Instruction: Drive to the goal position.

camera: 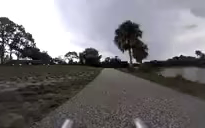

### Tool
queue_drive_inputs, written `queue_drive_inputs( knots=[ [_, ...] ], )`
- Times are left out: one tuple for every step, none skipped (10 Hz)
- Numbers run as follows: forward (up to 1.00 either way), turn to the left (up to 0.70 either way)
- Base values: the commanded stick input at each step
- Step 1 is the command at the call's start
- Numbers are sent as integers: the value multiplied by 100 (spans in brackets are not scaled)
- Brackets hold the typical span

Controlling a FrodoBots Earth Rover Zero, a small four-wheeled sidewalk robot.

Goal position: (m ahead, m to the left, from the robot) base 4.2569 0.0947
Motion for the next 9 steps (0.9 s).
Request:
queue_drive_inputs(
  knots=[
    [100, 0],
    [100, 0],
    [100, 0],
    [100, 0],
    [100, 0],
    [100, 0],
    [100, 0],
    [100, 0],
    [100, 0]
  ],
)
